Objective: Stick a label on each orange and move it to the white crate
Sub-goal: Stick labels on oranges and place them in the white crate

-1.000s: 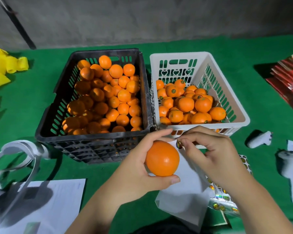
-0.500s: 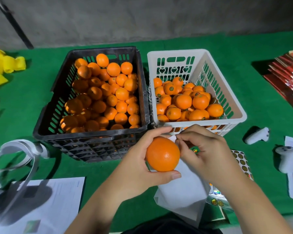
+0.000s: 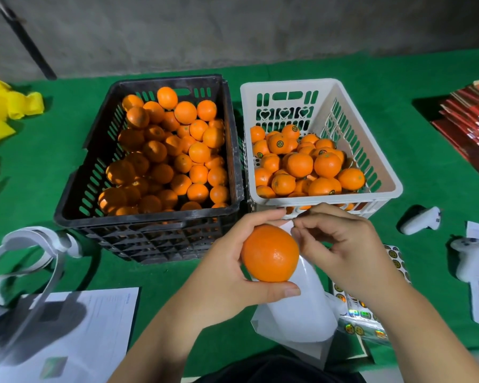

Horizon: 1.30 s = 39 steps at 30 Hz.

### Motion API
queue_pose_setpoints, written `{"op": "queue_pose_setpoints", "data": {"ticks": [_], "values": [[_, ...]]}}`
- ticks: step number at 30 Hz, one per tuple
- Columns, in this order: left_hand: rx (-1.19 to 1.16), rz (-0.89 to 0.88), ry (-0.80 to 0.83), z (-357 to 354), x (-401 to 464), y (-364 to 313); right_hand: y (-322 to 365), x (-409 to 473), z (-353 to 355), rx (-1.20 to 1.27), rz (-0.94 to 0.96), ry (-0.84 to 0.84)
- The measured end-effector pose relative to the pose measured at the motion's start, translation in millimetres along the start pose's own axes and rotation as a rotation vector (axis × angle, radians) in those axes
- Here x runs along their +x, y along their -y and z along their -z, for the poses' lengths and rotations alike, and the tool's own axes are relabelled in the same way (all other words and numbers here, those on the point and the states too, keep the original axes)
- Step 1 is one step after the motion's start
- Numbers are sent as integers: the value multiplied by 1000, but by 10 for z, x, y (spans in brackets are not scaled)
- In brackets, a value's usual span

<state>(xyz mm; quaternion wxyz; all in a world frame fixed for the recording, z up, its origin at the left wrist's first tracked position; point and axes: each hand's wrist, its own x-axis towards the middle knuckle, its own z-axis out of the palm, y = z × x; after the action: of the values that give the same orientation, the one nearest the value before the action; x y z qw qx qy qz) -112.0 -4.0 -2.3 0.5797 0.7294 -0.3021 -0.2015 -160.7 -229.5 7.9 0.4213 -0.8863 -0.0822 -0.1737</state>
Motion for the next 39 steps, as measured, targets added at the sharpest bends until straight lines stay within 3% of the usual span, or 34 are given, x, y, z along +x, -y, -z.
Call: {"op": "queue_pose_setpoints", "data": {"ticks": [6, 10, 16, 21, 26, 29, 34, 39], "values": [[18, 5, 33, -48, -20, 9, 9, -12, 49, -143, 65, -6], [-27, -11, 26, -38, -29, -4, -12, -32, 89, -10, 35, 67], [-35, 3, 22, -45, -42, 12, -55, -87, 8, 69, -88, 46], [-60, -14, 19, -17, -56, 21, -11, -69, 53, 416, -268, 84], [-67, -1, 3, 1, -69, 60, 46, -22, 48, 426, -441, -238], [-82, 31, 12, -5, -69, 94, 199, -8, 86, 344, -316, -350], [-165, 81, 75, -81, -27, 101, 382, -75, -127, 4, 50, -10], [-140, 149, 96, -66, -38, 123, 322, -115, 97, 9, -7, 281]]}}
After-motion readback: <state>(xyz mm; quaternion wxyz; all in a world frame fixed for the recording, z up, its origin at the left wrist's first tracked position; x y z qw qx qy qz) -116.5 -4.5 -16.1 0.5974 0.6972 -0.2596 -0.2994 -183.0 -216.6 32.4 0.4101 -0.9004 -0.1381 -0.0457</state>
